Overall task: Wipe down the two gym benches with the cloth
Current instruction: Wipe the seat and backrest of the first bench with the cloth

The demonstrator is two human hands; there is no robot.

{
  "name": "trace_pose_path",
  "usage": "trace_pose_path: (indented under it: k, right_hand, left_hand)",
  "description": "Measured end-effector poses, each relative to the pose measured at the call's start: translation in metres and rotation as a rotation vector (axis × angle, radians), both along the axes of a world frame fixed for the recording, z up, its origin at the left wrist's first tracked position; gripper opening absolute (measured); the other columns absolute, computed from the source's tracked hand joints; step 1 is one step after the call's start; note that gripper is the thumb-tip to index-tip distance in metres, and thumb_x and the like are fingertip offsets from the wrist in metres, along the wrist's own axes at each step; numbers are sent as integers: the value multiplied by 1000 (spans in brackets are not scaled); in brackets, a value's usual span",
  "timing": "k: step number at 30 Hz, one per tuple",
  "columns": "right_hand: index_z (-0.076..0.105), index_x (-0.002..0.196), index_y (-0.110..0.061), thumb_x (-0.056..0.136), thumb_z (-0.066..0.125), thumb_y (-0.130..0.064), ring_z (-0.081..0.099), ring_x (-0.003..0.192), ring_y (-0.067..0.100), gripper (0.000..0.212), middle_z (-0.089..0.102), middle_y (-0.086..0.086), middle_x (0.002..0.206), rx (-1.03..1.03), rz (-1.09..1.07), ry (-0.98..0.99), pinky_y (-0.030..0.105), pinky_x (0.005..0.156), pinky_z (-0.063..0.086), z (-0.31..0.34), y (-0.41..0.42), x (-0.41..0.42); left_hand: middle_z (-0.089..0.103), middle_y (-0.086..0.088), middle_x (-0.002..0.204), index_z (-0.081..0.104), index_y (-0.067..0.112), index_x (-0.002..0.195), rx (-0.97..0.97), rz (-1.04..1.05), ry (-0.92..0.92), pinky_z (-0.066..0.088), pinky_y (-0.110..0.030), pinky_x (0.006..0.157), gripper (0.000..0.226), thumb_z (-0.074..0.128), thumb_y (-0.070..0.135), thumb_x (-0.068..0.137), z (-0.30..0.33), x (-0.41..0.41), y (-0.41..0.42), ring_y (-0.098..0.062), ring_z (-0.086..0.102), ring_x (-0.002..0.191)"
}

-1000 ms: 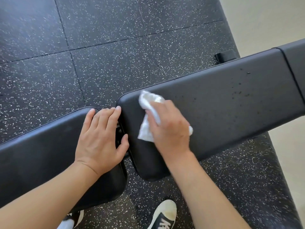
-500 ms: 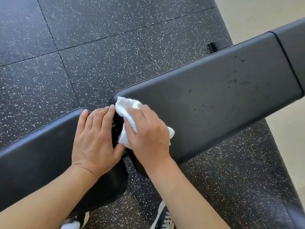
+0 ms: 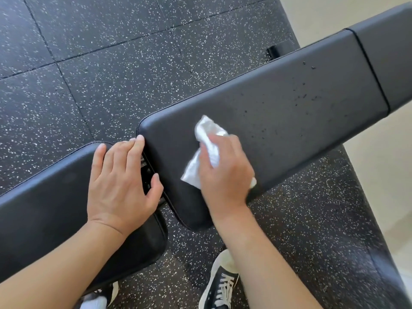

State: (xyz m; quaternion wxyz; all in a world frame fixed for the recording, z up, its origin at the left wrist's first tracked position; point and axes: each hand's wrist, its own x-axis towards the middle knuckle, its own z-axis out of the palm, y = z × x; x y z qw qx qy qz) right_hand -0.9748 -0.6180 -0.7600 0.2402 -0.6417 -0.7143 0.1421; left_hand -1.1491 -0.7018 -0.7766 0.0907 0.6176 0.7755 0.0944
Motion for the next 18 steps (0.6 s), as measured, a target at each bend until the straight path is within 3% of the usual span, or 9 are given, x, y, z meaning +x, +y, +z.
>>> trace_pose_path:
  k: [4, 9, 12, 14, 18]
  right_hand:
    - [72, 96, -12, 91, 69, -22, 54, 68, 24, 12, 60, 4, 87, 55, 207, 0, 38, 57, 45, 2, -26, -35]
    - [72, 109, -14, 100, 64, -24, 50, 70, 22, 16, 53, 1, 88, 66, 430, -95, 39, 58, 48, 2, -67, 39]
    - [70, 116, -17, 101, 63, -28, 54, 75, 21, 20, 54, -1, 91, 63, 310, -130, 36, 63, 51, 1, -47, 98]
    - [71, 112, -20, 98, 64, -29, 50, 73, 16, 18, 50, -5, 89, 34, 144, -125, 32, 60, 45, -1, -24, 114]
    - [69, 106, -23, 91, 65, -33, 51, 76, 16, 19, 51, -7, 92, -17, -81, -91, 24, 61, 29, -3, -4, 71]
  left_hand:
    - [54, -16, 142, 42, 4, 153, 5, -4, -10, 16, -53, 130, 76, 51, 44, 89, -1, -1, -1, -37, 47, 136]
    - [54, -17, 141, 42, 3, 152, 1, -2, -9, 15, -52, 130, 76, 51, 44, 89, -1, 0, 0, -39, 48, 135]
    - [54, -18, 139, 43, 3, 152, 4, 1, -9, 15, -53, 130, 76, 50, 43, 88, 0, 0, 0, -40, 49, 134]
    - [54, -19, 139, 43, 3, 152, -1, -1, -4, 15, -53, 130, 76, 50, 43, 88, 0, -1, -1, -40, 49, 134]
    - [54, -18, 140, 42, 3, 152, -12, -7, -2, 16, -54, 130, 76, 50, 43, 88, 0, 0, 0, -40, 48, 134]
